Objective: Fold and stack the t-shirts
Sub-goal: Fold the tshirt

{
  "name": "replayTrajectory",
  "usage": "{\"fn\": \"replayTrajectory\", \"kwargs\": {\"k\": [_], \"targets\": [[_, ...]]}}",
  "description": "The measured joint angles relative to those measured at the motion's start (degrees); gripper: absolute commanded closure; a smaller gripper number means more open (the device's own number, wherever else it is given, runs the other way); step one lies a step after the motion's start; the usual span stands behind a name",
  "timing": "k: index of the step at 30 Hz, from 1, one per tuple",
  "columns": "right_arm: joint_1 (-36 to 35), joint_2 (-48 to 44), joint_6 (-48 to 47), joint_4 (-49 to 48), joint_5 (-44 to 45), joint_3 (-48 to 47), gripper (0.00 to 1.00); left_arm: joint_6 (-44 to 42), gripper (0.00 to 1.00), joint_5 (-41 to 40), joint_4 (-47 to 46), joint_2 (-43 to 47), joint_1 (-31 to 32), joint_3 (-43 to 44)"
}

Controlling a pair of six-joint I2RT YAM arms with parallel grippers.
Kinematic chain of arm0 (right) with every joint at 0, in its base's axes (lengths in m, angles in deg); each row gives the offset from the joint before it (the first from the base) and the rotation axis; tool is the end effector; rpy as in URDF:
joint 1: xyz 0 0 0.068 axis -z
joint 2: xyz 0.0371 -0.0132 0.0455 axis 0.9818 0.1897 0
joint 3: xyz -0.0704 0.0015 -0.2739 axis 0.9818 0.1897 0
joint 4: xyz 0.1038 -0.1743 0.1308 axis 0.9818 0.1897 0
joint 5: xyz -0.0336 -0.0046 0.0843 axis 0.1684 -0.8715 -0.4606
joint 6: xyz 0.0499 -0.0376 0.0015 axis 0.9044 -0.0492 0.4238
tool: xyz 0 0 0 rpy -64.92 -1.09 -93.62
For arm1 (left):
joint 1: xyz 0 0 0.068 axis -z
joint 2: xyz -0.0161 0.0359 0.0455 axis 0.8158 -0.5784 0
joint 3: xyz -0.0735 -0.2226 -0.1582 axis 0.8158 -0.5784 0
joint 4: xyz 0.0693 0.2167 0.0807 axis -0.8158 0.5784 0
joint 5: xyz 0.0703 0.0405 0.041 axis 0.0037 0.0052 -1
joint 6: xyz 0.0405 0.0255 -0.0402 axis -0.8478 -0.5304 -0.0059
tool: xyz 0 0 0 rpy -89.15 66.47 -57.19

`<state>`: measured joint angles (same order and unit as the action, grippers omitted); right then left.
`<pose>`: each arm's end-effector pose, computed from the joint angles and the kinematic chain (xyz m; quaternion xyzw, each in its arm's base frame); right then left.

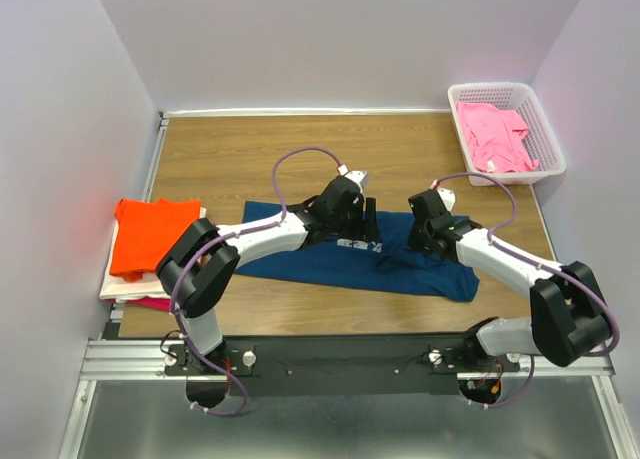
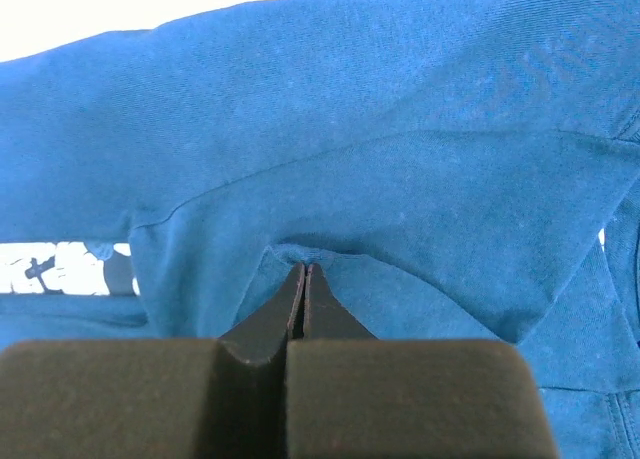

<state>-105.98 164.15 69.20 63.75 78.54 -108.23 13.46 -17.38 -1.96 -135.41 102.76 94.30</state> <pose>0.2200 0.0961 0.1959 0.1288 0.9406 0.0287 0.3129 0.2503 -0.2854 0.2257 0.1058 0.8948 -0.3227 0.2898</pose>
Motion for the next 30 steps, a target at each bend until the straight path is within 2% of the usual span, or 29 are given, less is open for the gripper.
{"fn": "replayTrajectory", "kwargs": {"k": [5, 16, 22, 26, 27, 30], "targets": [[0.0, -3.93, 0.17, 0.26, -0.31, 1.44, 1.0, 0.0, 0.3, 0.04, -0.09, -0.13, 0.04, 0.13], [0.0, -23.28, 5.29, 8.17, -2.14, 4.61, 0.99, -0.04, 0.3, 0.66, -0.26, -1.42, 0.15, 0.76], [0.02, -28.06, 10.62, 12.17, -5.44, 8.52, 0.87, -0.04, 0.3, 0.92, -0.24, -2.25, 0.79, 0.76], [0.0, -32.72, 13.57, 14.62, -6.29, 8.46, 0.72, -0.07, 0.3, 0.96, -0.28, -2.25, 0.85, 0.76], [0.0, -33.83, 14.03, 15.3, -6.29, 8.26, 0.63, -0.09, 0.3, 0.96, -0.31, -2.25, 0.85, 0.76], [0.0, -36.09, 15.1, 17.0, -6.25, 6.82, 0.61, -0.11, 0.3, 1.01, -0.31, -2.25, 0.87, 0.76]]}}
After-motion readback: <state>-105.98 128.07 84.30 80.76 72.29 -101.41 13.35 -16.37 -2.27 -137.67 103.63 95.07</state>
